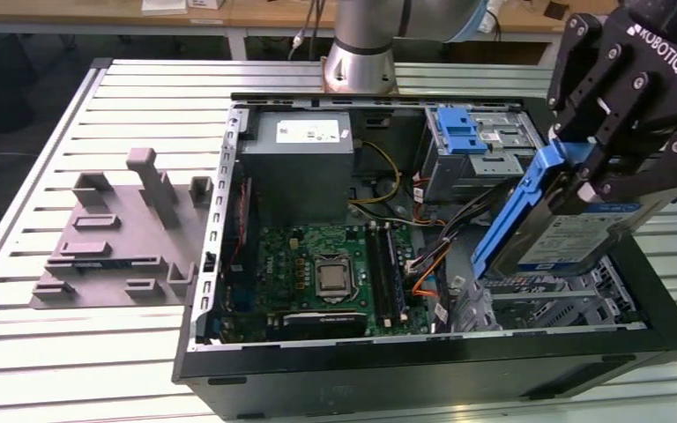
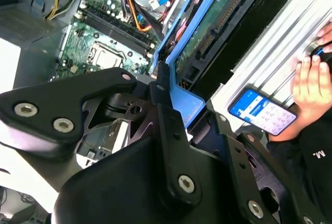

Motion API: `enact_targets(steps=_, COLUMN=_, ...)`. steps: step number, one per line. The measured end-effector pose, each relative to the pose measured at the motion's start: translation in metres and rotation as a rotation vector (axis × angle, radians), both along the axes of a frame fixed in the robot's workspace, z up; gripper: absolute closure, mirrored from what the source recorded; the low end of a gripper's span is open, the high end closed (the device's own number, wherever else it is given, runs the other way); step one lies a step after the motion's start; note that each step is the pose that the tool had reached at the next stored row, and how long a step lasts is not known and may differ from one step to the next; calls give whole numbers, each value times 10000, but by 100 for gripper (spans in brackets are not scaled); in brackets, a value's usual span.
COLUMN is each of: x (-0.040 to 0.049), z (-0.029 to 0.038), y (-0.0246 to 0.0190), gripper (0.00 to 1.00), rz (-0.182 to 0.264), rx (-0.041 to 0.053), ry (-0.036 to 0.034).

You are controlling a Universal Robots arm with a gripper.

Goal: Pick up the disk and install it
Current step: 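Insert the disk into the insertion slot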

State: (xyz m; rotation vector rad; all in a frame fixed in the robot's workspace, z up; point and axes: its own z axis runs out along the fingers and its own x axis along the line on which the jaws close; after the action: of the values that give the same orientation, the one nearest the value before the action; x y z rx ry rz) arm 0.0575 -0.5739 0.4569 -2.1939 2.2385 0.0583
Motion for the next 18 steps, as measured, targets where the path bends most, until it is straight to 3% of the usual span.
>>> enact_targets(steps=6, x=172, z=-73, y=-1, gripper=64, rz=0, rx=0, ry=0)
enact_targets(steps=18, x=181, z=-155, y=-21, gripper=64, rz=142, rx=12, ry=-1)
